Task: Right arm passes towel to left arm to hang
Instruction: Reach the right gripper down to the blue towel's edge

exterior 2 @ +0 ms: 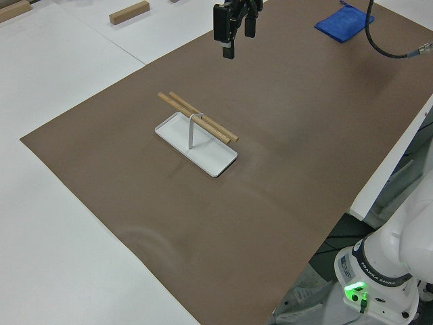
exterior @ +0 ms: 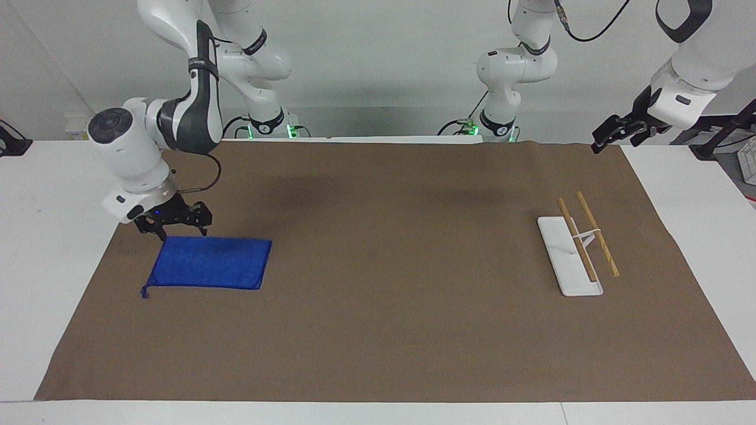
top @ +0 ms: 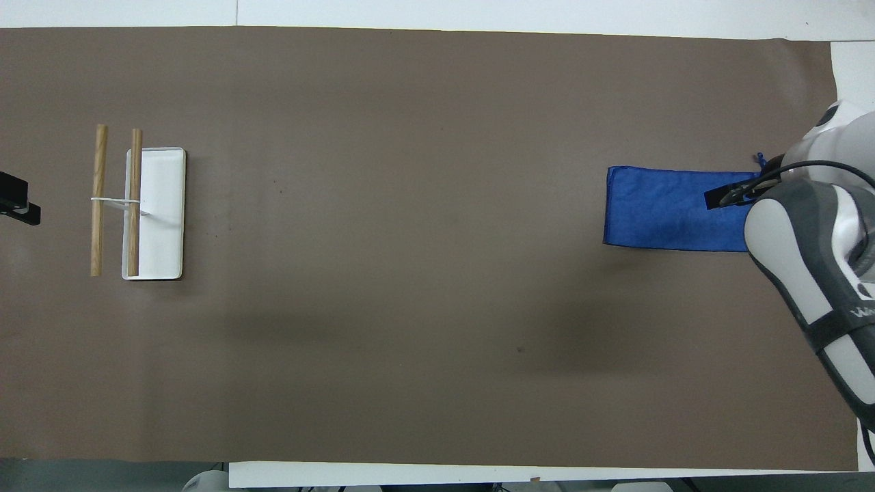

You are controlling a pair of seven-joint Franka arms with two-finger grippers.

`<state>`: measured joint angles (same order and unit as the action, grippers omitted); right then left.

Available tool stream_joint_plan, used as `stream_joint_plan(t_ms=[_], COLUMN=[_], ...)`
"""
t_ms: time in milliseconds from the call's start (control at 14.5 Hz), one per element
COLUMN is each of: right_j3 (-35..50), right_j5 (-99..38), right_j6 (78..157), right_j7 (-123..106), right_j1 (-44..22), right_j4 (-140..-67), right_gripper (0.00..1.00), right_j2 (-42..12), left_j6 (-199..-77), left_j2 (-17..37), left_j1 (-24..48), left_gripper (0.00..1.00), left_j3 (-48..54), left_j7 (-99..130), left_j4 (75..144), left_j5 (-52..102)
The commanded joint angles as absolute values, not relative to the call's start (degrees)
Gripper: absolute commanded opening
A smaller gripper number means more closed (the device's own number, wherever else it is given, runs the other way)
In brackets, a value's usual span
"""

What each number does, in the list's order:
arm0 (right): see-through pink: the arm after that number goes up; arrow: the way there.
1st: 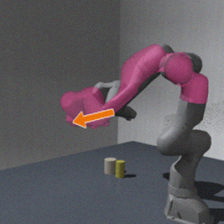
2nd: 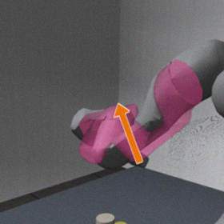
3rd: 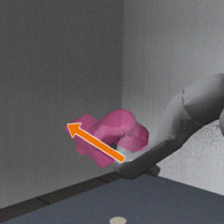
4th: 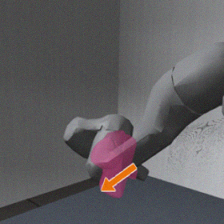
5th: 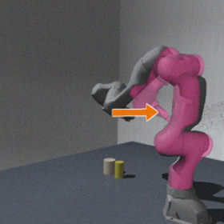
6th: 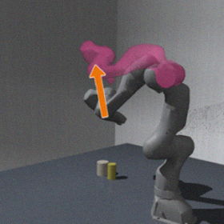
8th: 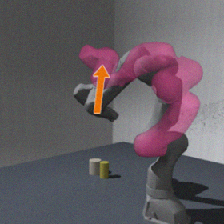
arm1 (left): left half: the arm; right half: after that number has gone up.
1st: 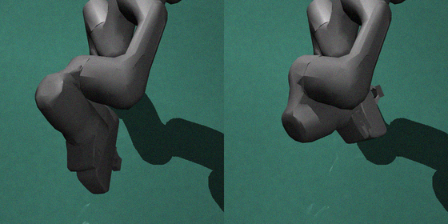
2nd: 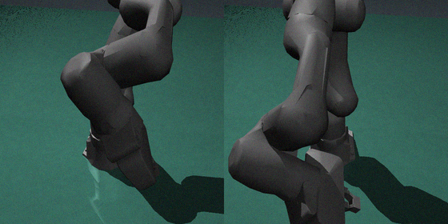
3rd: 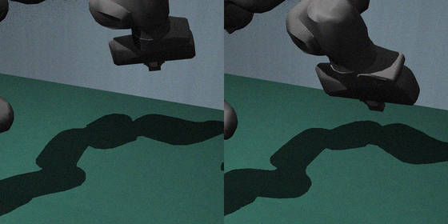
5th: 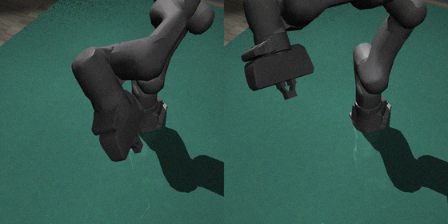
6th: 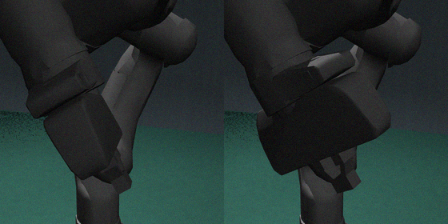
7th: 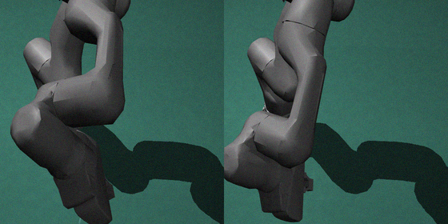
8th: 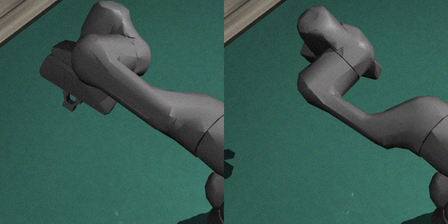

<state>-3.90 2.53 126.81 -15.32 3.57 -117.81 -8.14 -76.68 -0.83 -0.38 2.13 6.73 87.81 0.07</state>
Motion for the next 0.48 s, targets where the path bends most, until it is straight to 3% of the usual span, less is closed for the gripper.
stream_joint_plan(t_ms=[0,414], right_j3=[-3.60,-3.60], right_j5=[1.23,-0.61], right_j6=[131.64,136.14], right_j7=[-17.57,-20.21], right_j1=[4.57,6.50], right_j4=[-118.83,-119.97], right_gripper=[0.98,0.94], right_j2=[-11.32,-14.85], left_j6=[-76.20,-76.20], left_j2=[-1.58,-1.58], left_j1=[-0.44,-0.44], left_gripper=[1.00,1.00], left_j3=[1.93,1.93], left_j7=[6.77,6.77], left_j4=[88.59,88.59], left_j5=[0.44,0.53])
